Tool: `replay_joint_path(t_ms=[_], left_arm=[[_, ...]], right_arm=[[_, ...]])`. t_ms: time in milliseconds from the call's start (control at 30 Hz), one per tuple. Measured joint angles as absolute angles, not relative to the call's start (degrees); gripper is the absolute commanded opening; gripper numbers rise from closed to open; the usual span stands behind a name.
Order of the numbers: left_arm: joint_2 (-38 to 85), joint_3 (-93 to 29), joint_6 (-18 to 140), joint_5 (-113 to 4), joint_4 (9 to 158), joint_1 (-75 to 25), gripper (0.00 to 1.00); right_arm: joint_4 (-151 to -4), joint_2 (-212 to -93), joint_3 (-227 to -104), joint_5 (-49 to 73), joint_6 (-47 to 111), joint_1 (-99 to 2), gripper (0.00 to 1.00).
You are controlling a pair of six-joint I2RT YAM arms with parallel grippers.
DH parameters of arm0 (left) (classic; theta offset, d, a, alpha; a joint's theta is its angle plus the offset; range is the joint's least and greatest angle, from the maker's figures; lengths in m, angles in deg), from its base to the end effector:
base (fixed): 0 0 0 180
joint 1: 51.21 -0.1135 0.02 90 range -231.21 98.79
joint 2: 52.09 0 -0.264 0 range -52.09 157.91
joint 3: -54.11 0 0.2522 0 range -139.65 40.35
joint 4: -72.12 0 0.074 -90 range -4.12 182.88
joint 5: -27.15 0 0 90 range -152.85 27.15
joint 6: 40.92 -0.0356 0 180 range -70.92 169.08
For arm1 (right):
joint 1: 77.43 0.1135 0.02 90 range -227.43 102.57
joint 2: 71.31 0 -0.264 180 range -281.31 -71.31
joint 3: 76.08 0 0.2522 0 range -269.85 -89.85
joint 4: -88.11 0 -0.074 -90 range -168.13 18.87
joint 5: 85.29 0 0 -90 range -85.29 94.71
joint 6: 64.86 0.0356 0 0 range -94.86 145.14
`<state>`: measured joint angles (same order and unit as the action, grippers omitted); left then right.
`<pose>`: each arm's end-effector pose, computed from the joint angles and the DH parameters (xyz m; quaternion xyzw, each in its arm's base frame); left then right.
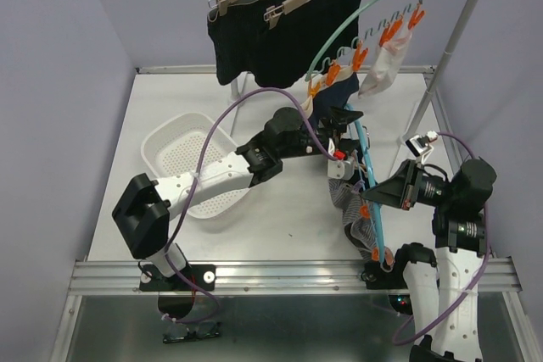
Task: Remove the underwear clipped to the hanger
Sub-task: Pick up the hanger from the clothesline.
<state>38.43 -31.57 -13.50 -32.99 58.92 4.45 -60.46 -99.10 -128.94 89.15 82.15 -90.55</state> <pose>0.1983 -0.3217 0.3715 0.6421 0.1568 -0.1240 0.7401 0.0975 0.0137 0.3349 -0.0497 0.7092 0.6490 0.2709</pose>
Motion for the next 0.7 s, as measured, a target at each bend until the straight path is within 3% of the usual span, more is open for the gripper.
replay_joint_path(t_ms=[267,567,633,700], left_arm=[[39.0,-31.8,-12.5,-31.8,57.7,4.6,0.62],[41.5,-35.2,-12.0,-30.5,56.5,4.8,0.6],[42.2,-35.9,-12.0,-30.3,56.4,4.9,0.54],[43.0,-36.4,-11.9,-30.1,56.1,5.1,0.41]], right_arm=[[-60.3,-99.2,-131.0,89.2,82.2,-90.6,0.01],[-59.8,-99.9,-132.8,89.2,82.4,-90.6,0.01],[-59.6,-99.9,-133.0,89.2,82.4,-90.6,0.01],[-59.2,-99.9,-133.1,89.2,82.4,-90.6,0.01]])
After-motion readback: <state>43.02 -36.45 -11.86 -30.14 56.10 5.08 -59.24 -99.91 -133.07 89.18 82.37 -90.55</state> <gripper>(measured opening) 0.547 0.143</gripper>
